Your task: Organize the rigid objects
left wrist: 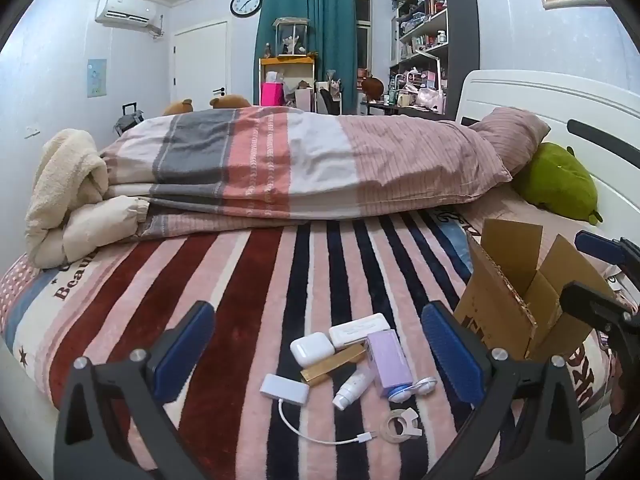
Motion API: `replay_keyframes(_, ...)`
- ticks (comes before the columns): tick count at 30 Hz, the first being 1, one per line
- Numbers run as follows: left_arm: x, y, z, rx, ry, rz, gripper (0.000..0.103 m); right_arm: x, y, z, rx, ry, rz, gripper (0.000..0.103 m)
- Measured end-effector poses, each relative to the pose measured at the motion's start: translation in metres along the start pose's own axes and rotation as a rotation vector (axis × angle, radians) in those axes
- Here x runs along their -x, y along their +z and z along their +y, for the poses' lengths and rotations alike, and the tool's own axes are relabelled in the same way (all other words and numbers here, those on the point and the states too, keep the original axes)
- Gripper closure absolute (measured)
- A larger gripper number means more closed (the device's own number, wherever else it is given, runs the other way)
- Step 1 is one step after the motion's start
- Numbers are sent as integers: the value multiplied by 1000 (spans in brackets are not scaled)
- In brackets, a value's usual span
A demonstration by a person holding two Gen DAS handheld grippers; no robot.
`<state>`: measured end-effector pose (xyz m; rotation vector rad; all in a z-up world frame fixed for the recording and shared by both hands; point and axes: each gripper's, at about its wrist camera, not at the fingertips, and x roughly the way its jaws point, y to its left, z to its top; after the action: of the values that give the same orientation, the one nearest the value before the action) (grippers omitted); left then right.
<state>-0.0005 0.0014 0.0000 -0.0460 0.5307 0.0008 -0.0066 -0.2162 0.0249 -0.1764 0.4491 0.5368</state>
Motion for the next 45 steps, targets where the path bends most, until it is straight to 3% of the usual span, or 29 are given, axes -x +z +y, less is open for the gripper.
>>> replay_keyframes(10, 3, 3, 2, -4, 6, 7, 0, -2, -3, -13, -62, 5, 31, 0)
replay_keyframes(45, 4, 0, 3, 3, 11, 11, 0, -5, -7, -6, -57, 34, 50, 0)
